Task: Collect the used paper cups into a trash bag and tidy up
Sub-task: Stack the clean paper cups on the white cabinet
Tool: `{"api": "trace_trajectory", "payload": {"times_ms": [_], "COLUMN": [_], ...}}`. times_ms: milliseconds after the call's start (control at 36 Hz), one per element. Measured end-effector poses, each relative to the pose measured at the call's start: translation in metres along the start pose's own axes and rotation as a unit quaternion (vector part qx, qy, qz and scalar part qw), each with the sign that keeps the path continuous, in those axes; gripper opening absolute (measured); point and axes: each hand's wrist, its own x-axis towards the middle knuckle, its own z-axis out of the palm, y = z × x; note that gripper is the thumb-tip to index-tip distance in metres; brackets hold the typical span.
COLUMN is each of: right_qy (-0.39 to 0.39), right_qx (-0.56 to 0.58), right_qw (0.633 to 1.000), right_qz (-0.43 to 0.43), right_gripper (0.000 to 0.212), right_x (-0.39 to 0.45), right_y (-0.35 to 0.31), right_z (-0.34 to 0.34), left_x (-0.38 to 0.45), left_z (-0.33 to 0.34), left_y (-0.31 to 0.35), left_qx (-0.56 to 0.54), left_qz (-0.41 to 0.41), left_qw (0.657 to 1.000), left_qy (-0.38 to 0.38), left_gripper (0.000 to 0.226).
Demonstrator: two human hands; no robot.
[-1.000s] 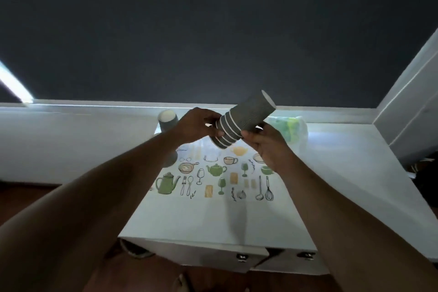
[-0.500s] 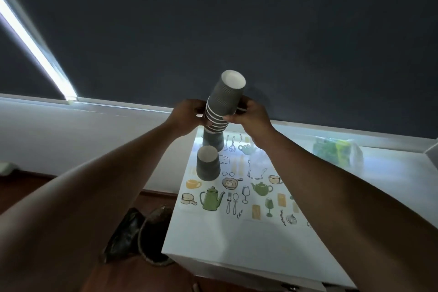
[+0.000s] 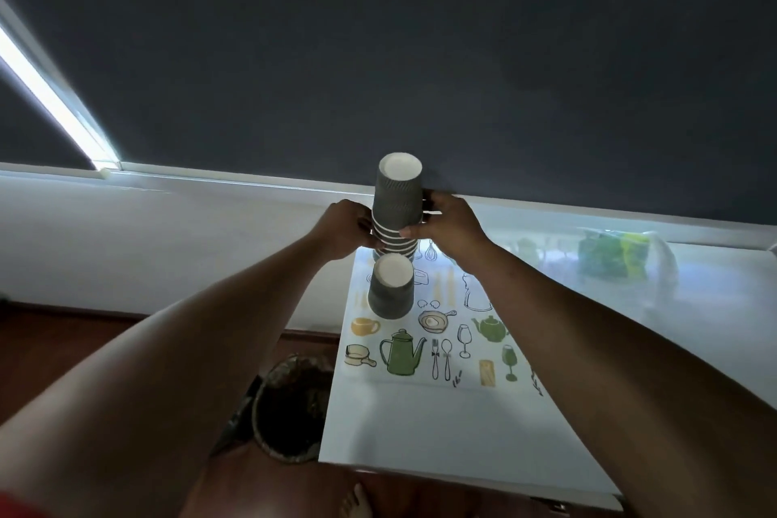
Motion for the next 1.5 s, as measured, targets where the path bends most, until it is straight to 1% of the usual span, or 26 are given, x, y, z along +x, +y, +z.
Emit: {"api": "trace_trajectory", "payload": {"times_ms": [111,194,333,417,500,583,667,722,750,806,917,1000,1083,1167,1250,1361,1500], "right_qy": [-0.005,-0.006,-0.004,0.017,0.027,-0.008,-0.062,-0.086,-0.094,-0.098,-0.076,-0.07,-0.058,-0.038,-0.023,-0.011,-0.024], "right_qx": [0.0,-0.001,-0.023,-0.025,-0.036,-0.062,-0.081,-0.079,-0.082,-0.084,-0.082,-0.077,-0.056,-0.036,-0.032,-0.003,0.002], "right_qw": [1.0,1.0,1.0,0.999,0.998,0.996,0.993,0.992,0.991,0.991,0.994,0.995,0.997,0.998,0.997,0.992,0.988], "right_qz": [0.019,0.025,0.017,0.032,0.052,0.068,0.061,0.047,0.039,0.025,0.014,0.007,-0.011,-0.038,-0.073,-0.125,-0.154], "right_gripper": [0.074,0.077,0.077,0.072,0.059,0.057,0.063,0.065,0.065,0.062,0.057,0.055,0.051,0.052,0.054,0.049,0.049], "right_x": [-0.011,-0.018,-0.024,-0.032,-0.046,-0.06,-0.071,-0.077,-0.079,-0.084,-0.091,-0.101,-0.106,-0.106,-0.104,-0.095,-0.072], "right_y": [0.017,0.026,0.028,0.037,0.052,0.066,0.076,0.078,0.079,0.079,0.08,0.081,0.077,0.061,0.037,0.0,-0.042], "right_z": [0.003,0.006,0.005,0.004,0.001,0.003,0.009,0.014,0.015,0.017,0.009,-0.008,-0.03,-0.054,-0.075,-0.096,-0.103], "left_x": [-0.01,-0.016,-0.024,-0.032,-0.046,-0.064,-0.08,-0.089,-0.093,-0.1,-0.112,-0.12,-0.119,-0.113,-0.107,-0.096,-0.082], "left_z": [0.011,0.02,0.027,0.025,0.021,0.02,0.029,0.038,0.043,0.053,0.065,0.072,0.07,0.061,0.042,0.009,-0.029], "left_y": [-0.005,-0.007,-0.002,-0.007,-0.018,-0.026,-0.027,-0.022,-0.02,-0.014,-0.001,0.018,0.042,0.072,0.103,0.135,0.155], "left_qx": [-0.005,-0.01,-0.027,-0.02,-0.031,-0.05,-0.056,-0.061,-0.069,-0.081,-0.096,-0.115,-0.1,-0.086,-0.085,-0.122,-0.105], "left_qz": [-0.004,-0.003,-0.011,-0.041,-0.068,-0.085,-0.1,-0.101,-0.097,-0.081,-0.074,-0.064,-0.034,0.009,0.038,0.05,0.059], "left_qw": [1.0,1.0,1.0,0.999,0.997,0.993,0.99,0.99,0.991,0.993,0.993,0.991,0.994,0.994,0.991,0.983,0.98], "left_qy": [-0.019,-0.019,-0.004,0.007,-0.002,-0.06,-0.081,-0.073,-0.063,-0.035,0.012,0.018,0.032,0.064,0.098,0.131,0.16], "left_gripper": [0.026,0.025,0.036,0.044,0.04,0.043,0.063,0.071,0.07,0.06,0.04,0.037,0.035,0.038,0.036,0.041,0.043]}}
